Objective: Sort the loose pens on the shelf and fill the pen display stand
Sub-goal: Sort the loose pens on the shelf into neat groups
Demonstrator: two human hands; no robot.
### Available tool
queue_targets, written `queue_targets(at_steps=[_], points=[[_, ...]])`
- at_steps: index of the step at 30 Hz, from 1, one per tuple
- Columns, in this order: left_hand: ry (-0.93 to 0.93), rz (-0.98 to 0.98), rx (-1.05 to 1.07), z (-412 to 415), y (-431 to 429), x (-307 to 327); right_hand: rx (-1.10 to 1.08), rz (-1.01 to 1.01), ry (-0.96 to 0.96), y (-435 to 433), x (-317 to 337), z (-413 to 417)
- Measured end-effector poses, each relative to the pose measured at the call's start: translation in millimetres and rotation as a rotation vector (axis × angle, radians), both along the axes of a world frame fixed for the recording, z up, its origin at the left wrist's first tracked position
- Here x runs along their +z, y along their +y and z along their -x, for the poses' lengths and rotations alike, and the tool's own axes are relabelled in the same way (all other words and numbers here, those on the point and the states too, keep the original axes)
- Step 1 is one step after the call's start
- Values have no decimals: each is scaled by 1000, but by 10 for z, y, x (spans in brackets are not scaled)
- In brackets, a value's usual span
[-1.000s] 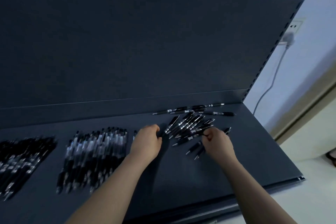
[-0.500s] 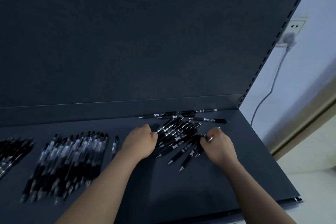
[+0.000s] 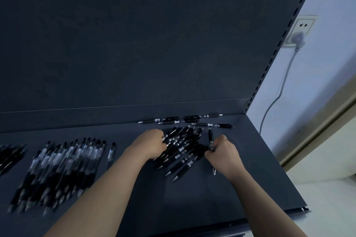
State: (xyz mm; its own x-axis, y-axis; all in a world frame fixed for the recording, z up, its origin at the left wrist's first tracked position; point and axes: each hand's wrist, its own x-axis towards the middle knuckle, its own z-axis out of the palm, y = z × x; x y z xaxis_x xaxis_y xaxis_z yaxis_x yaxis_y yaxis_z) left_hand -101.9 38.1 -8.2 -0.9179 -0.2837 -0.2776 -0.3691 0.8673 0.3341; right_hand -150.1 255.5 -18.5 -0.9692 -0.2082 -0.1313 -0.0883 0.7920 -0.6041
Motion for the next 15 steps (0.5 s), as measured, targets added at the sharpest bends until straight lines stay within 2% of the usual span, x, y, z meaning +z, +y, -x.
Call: queue_targets(at_steps=[3,8,10,15], points=[[-13,19,-25,-22,42,34,-1,-8,-34,13,22,-57],[101,16,5,-8,208,53,34,-14,-49,-86,27,-193],[77,11,24,10,232,70,49,-10,-108,-132,46,-222],[-46,-21,75,31,262,151,-15,159,-303,-219,54,-193]])
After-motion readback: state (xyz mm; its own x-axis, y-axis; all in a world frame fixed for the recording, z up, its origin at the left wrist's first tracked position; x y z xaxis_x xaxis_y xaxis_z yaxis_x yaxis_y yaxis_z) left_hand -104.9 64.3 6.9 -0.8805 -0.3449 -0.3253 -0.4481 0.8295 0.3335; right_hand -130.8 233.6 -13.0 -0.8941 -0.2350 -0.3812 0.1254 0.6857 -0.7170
